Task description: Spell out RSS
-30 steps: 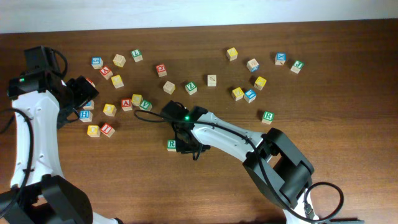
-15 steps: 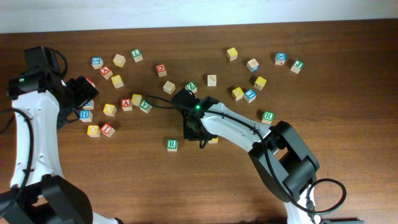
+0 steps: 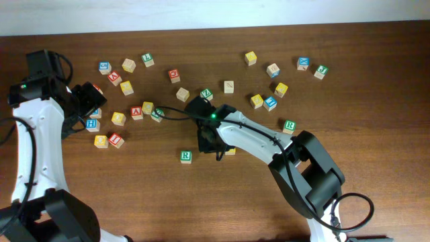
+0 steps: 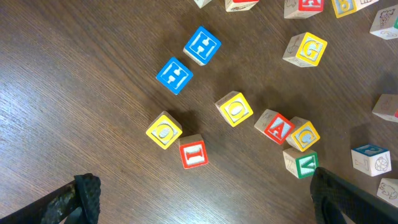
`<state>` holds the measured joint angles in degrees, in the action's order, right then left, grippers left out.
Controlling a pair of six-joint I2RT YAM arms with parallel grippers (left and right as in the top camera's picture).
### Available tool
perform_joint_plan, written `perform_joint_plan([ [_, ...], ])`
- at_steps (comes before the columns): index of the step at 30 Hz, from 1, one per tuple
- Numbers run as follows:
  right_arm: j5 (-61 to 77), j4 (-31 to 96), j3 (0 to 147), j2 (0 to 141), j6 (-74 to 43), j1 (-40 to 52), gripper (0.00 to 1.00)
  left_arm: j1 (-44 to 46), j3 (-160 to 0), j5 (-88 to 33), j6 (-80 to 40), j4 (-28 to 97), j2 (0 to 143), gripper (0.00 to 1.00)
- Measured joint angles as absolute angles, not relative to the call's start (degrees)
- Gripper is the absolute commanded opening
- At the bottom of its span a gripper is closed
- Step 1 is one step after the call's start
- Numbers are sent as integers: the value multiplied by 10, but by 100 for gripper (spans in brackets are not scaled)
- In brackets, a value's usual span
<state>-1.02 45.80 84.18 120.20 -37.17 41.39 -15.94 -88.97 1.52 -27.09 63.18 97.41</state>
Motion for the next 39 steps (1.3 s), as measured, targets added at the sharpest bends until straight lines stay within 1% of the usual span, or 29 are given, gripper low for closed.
perform_joint_plan([
  [10, -8, 458, 842, 1202, -383, 414, 30, -159, -890, 15, -271, 632, 974, 99],
  [11, -8, 458, 842, 1202, -386, 414, 33, -159, -890, 15, -271, 632, 974, 99],
  [12, -7, 458, 842, 1202, -386, 414, 39, -159, -890, 15, -271, 632, 974, 99],
  [13, -5, 457, 842, 1202, -389, 414, 41, -159, -890, 15, -271, 632, 974, 99],
  [16, -1, 455, 842, 1202, -390, 414, 42, -159, -890, 15, -271, 632, 974, 99],
  [18, 0, 454, 842, 1202, -390, 414, 46, -159, -890, 15, -271, 632, 974, 99],
  [22, 1, 458, 845, 1202, -389, 414, 47, -159, -890, 15, -271, 632, 974, 99],
  [27, 2, 503, 872, 1204, -384, 414, 47, -159, -890, 15, -271, 632, 974, 99],
  [28, 1, 510, 881, 1204, -383, 414, 49, -159, -890, 15, -271, 632, 974, 99],
  [30, -3, 524, 897, 1204, -383, 414, 54, -159, -890, 15, -271, 632, 974, 99],
  [32, -7, 540, 920, 1204, -370, 414, 55, -159, -890, 15, -271, 632, 974, 99],
  [34, -9, 568, 952, 1204, -359, 413, 55, -159, -890, 15, -271, 632, 974, 99],
  [36, -11, 611, 992, 1204, -350, 409, 59, -159, -890, 15, -271, 632, 974, 99],
  [39, -11, 680, 1037, 1203, -329, 389, 59, -159, -890, 15, -271, 632, 974, 99],
])
